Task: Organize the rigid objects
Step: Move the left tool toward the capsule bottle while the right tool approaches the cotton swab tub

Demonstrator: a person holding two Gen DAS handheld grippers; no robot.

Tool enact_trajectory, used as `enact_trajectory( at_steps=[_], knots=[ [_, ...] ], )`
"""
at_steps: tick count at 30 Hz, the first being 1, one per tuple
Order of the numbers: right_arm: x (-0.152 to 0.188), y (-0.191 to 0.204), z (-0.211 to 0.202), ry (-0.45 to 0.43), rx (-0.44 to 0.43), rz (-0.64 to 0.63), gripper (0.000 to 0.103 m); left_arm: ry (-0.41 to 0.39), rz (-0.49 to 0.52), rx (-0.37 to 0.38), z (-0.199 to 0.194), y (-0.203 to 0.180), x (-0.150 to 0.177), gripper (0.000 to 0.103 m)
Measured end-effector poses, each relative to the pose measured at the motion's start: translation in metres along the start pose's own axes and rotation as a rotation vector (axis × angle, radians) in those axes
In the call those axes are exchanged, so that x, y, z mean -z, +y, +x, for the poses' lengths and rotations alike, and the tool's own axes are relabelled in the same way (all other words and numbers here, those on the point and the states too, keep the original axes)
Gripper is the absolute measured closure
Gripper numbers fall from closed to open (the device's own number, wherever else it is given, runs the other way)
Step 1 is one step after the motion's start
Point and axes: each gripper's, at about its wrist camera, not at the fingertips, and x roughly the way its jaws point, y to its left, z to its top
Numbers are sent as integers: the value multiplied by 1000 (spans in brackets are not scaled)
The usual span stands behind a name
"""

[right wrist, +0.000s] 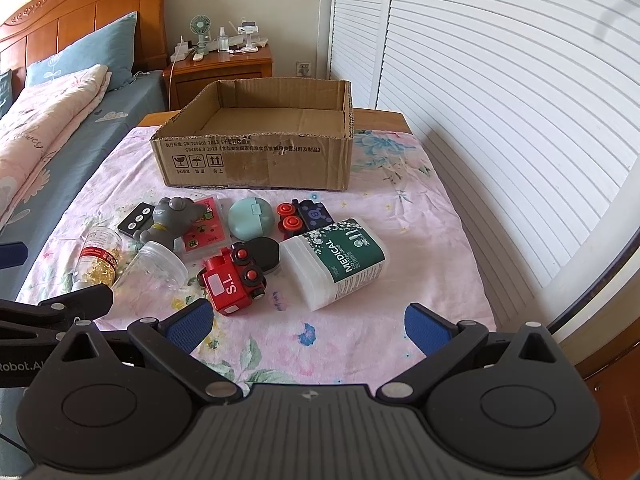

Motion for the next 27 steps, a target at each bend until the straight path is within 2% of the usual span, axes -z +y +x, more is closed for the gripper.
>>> enact_trajectory(
  at_steps=[16, 22, 27],
  knots=[
    [-5, -4, 9, -5, -36, -32, 0, -21, 103, 52, 10, 10, 4, 1],
    [-3, -10, 19, 2, -36, -48, 0, 0, 65, 124, 21, 36, 14, 1],
    [2, -16, 31, 24, -32, -59, 0, 28, 53, 152, 31, 60, 27, 1]
  ],
)
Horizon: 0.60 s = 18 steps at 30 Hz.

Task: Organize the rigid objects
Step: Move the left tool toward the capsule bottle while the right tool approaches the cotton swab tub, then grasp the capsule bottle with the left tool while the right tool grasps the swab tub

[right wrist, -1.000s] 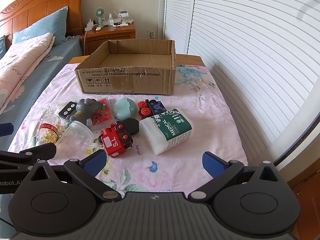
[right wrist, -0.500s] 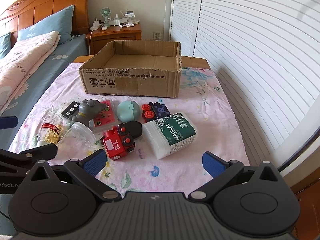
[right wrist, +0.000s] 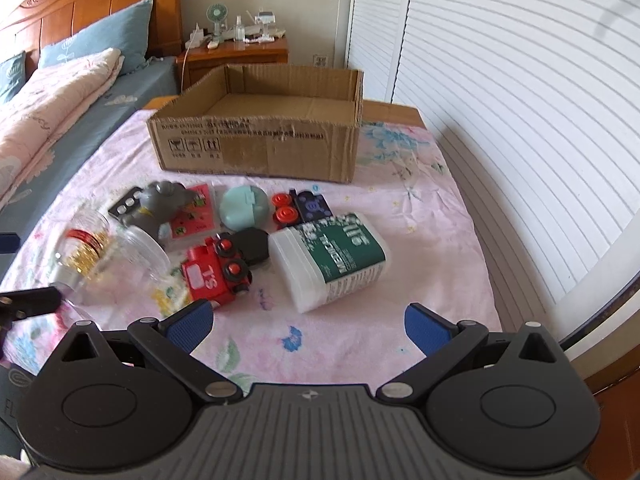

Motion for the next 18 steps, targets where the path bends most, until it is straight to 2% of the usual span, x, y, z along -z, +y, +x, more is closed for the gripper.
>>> enact_trajectory(
  at_steps=[5, 11, 18],
  knots=[
    [7, -6, 17, 39, -1, -17, 0, 27, 51, -18, 8, 22, 14, 1],
    [18, -5, 36, 64, -14, -67, 0, 56, 176, -58, 27, 38, 26, 1],
    [27, 1, 56, 95, -38, -123, 0, 59, 293, -12, 47, 41, 23, 1]
  ],
)
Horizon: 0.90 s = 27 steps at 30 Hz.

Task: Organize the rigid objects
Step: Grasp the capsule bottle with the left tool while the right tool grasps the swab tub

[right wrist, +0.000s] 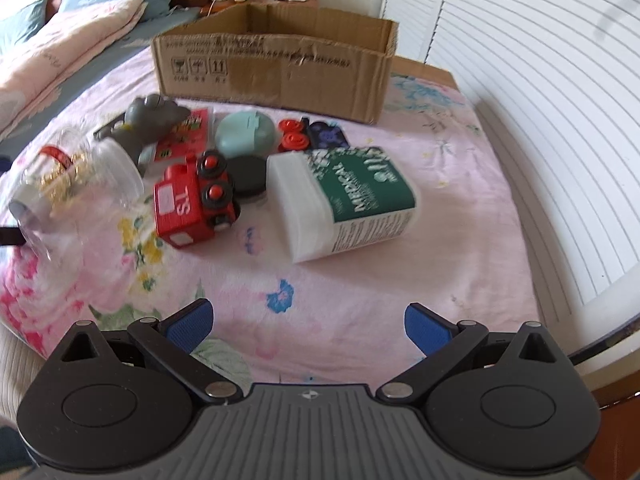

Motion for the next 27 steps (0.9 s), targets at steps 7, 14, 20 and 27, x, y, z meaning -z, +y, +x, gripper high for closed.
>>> enact_trajectory(
  at_steps=[7, 14, 20, 27],
  knots=[
    [3, -7, 4, -12, -64, 13, 0, -26, 92, 66, 16, 7, -15, 1],
    [11, -7, 3, -63, -64, 13, 0, -33, 125, 133, 32, 14, -31, 1],
    [10, -6, 3, -64, -54, 26, 0, -14, 83, 164, 40, 16, -39, 1],
    [8, -5, 4, -56, -48, 34, 0, -38, 41, 150, 39, 11, -40, 1]
  ],
)
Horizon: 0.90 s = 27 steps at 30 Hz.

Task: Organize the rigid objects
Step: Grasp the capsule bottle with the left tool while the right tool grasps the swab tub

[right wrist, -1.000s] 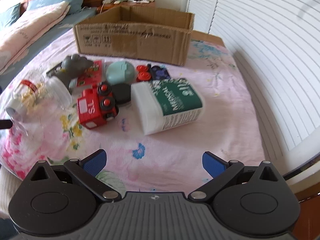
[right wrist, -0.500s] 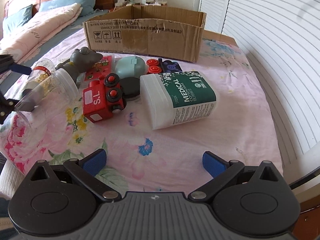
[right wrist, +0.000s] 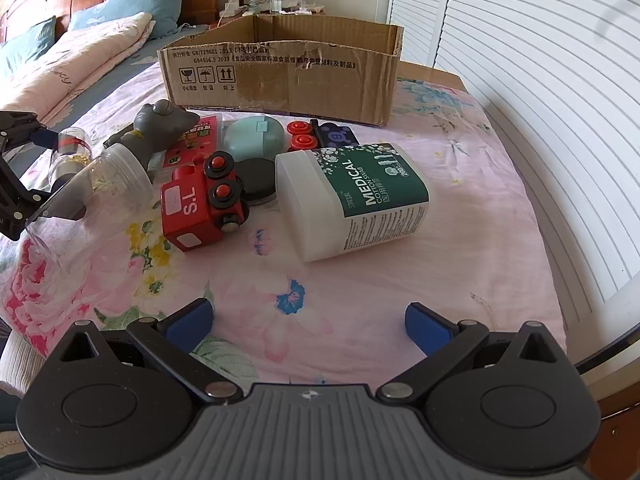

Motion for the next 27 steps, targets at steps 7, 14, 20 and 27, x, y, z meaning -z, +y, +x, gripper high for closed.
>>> enact_trajectory(
  at_steps=[7, 14, 20, 27],
  knots=[
    [-13, -3, -7, -31, -10, -54, 0, -17, -60, 2, -5, 6, -2, 9],
    [-43, -13, -2, -83, -1, -149, 0, -10, -80, -8, -5, 6, -2, 9],
    [-66, -23, 19, -67, -20, -223, 0, 1, -94, -17, -4, 6, -4, 9],
    [-74, -21, 32, -18, -48, -255, 13, 20, -115, -20, -4, 6, -6, 9]
  ],
)
